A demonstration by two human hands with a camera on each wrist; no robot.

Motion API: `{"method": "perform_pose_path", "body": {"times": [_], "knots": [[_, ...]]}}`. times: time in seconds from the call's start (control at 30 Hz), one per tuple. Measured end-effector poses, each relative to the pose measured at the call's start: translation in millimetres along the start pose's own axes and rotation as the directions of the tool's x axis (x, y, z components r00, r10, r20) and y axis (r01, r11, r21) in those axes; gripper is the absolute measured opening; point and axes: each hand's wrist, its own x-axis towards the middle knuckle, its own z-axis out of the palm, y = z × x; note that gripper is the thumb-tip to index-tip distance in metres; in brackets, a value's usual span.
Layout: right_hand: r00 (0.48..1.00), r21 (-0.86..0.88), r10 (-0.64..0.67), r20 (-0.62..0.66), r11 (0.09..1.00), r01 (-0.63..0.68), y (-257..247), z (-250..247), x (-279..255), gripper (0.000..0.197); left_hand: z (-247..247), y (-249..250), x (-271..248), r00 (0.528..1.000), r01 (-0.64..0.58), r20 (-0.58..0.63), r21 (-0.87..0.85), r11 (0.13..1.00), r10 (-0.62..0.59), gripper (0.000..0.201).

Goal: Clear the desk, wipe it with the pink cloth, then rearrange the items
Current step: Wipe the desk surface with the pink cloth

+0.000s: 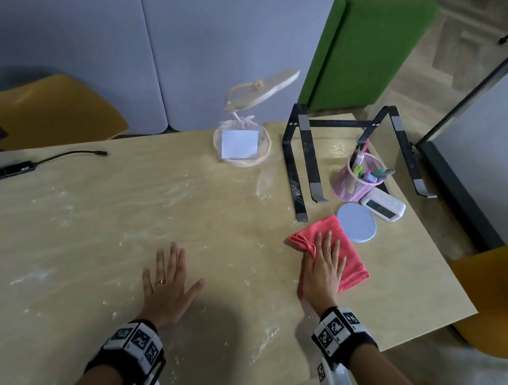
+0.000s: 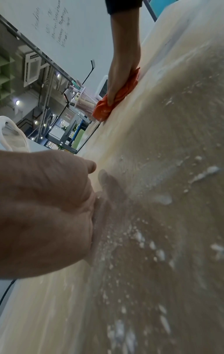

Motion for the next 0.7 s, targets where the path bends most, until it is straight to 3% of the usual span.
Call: {"method": "perform_pose_path", "body": {"times": [0.17,0.3,0.37,0.43,0.53,0.6,0.7], "knots": [[0.99,0.045,-0.114,0.076,0.993,0.111,-28,6,4,0.064,-3,1,-1,1.0,0.009,0.02,0.027,1.0,-0.009,0.12],[0.98,0.09,-0.177,0.089,0.981,0.169,-44,10,0,0.075,-1,1,-1,1.0,0.022,-0.01,0.044,0.999,-0.022,0.102],[0.968,0.164,-0.219,0.126,0.967,0.197,-41,15,1,0.071,1,0,-1,0.999,0.021,-0.032,0.04,0.999,-0.02,0.098],[0.964,0.327,-0.186,0.191,0.938,0.117,-39,14,1,0.066,4,0,-3,0.998,0.008,-0.068,0.026,1.0,-0.007,0.096],[0.974,0.645,-0.002,0.227,0.75,-0.149,-39,-9,3,0.055,8,-1,-7,0.986,-0.017,-0.167,0.008,1.0,0.018,0.091],[0.988,0.736,0.066,0.143,0.66,-0.15,-37,-27,10,0.032,7,1,-7,0.975,-0.018,-0.223,0.008,1.0,0.019,0.088],[0.996,0.851,0.087,0.026,0.521,-0.068,-29,-46,23,0.03,5,8,-2,0.969,-0.035,-0.243,0.043,0.998,0.045,0.089]]}}
